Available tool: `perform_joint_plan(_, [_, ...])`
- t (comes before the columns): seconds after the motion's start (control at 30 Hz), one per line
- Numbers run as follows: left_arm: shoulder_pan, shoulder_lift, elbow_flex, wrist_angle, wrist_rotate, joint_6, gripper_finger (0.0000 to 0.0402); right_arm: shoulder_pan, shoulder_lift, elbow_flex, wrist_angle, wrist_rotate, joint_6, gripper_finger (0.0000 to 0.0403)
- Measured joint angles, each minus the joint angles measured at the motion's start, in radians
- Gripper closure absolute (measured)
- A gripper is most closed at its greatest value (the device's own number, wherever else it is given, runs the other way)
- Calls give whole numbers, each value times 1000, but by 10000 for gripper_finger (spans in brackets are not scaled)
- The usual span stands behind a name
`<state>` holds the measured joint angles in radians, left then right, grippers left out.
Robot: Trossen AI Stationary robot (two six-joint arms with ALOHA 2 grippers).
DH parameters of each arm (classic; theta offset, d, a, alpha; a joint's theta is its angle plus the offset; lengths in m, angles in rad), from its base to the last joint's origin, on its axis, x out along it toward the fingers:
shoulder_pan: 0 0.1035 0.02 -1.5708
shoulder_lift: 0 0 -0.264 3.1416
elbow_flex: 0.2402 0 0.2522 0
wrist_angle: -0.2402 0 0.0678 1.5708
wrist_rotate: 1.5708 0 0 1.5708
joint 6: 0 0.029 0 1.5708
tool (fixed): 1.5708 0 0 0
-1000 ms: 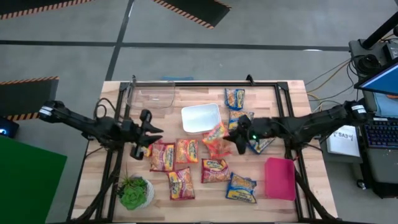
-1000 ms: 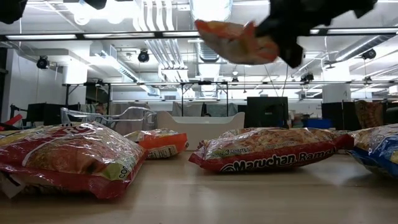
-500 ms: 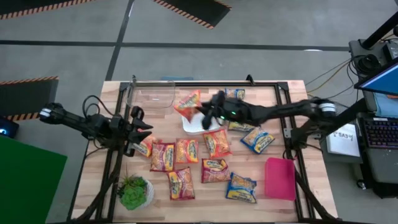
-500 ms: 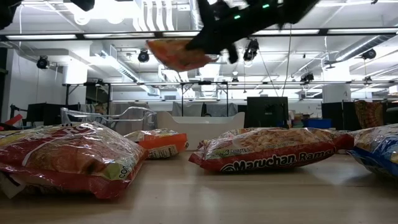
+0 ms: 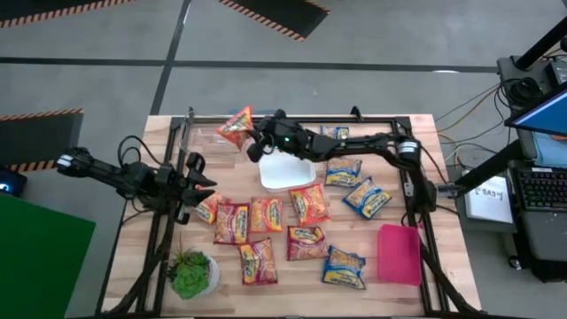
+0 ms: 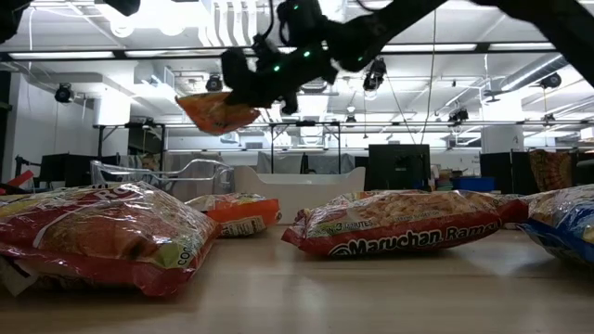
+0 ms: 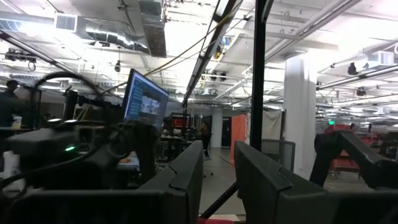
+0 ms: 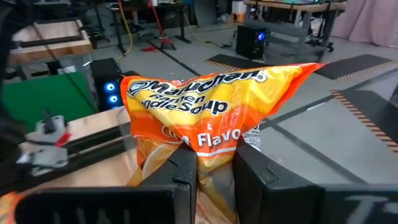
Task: Sort Maruchan noodles
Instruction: Put the orange noodle pack into the transparent bin
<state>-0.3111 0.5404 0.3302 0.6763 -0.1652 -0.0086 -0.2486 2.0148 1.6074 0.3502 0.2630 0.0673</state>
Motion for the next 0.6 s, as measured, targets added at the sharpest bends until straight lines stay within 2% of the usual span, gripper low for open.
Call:
perform_joint_plan(0.27, [0,0,0,0,0,0,327,-20,159,175,-4,0,-8,349])
perform_joint_plan(0.6, [0,0,0,0,0,3,327,-27,210,223,-9,2,-15,338])
